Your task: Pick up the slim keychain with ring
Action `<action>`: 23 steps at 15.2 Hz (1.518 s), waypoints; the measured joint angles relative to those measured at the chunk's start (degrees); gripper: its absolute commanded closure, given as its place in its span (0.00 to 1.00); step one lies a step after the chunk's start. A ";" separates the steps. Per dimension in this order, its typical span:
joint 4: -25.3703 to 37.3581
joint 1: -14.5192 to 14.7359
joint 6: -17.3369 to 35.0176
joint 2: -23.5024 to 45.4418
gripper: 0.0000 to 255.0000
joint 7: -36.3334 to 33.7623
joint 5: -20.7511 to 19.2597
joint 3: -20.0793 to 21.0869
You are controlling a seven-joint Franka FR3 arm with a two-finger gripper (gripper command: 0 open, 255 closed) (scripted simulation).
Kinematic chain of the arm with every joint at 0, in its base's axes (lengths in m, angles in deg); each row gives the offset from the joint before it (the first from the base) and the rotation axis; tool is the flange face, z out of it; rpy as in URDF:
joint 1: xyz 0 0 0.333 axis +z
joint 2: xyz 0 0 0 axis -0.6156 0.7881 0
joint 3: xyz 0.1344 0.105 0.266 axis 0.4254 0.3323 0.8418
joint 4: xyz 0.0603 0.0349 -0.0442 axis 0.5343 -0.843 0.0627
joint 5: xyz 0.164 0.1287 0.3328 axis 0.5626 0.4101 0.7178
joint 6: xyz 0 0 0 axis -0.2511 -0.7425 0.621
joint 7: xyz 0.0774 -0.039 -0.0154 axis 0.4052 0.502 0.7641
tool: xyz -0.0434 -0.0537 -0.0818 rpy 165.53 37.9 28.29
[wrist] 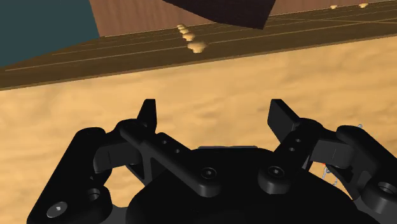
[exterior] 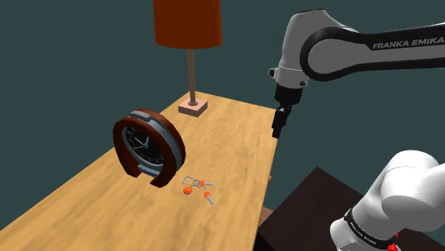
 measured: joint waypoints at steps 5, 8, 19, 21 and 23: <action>2.57 3.03 6.48 7.40 0.00 0.20 1.47 4.02; 4.66 4.50 9.92 11.96 0.00 0.51 1.68 6.20; 15.02 9.83 19.83 29.05 0.00 -1.37 -1.83 14.75; 16.73 10.82 21.35 31.87 0.00 -1.75 -3.15 15.99; 17.45 11.45 22.89 33.96 0.00 -2.04 -4.19 16.68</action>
